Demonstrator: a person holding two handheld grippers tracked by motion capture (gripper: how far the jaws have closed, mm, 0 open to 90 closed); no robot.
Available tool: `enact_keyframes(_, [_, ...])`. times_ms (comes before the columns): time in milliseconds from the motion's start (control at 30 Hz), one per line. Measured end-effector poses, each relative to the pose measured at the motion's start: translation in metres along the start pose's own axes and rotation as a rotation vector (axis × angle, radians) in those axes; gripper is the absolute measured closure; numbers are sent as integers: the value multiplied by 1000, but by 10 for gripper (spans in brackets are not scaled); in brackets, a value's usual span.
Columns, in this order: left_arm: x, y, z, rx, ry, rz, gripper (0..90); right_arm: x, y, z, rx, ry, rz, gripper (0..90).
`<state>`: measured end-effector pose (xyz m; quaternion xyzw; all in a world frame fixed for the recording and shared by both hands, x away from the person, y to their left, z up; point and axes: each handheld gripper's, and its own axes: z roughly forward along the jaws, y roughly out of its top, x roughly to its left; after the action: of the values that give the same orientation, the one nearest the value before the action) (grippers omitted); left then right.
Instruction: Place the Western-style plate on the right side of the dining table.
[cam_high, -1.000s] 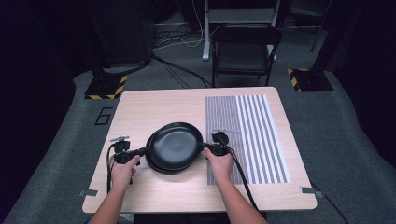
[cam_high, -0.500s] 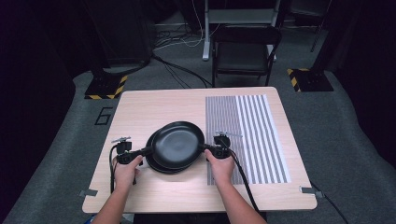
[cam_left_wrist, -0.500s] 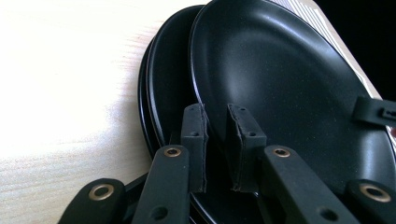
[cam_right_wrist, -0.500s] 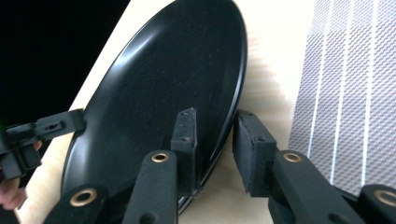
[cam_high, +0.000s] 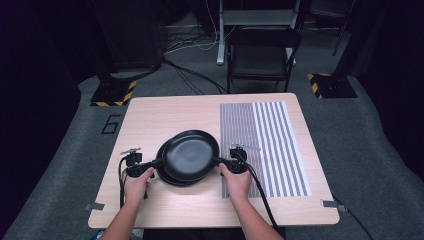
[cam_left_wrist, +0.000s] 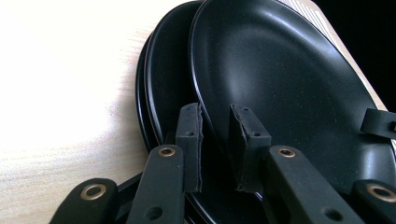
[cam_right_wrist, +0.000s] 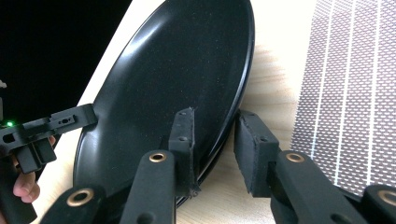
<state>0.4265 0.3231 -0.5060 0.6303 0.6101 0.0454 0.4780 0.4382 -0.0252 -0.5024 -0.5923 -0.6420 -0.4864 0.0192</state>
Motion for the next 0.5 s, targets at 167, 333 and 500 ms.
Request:
enact_keyframes(167, [-4,-3,4,15,-8,-30,736,0,0,1,2,-2,15,696])
enact_keyframes(333, [-9,-8,9,20,-15,-56,710,-1,-1,3,1,-3,23,708])
enact_keyframes(500, [-9,-12,11,-4,-24,-77,711,-2,-1,4,-4,0,30,711])
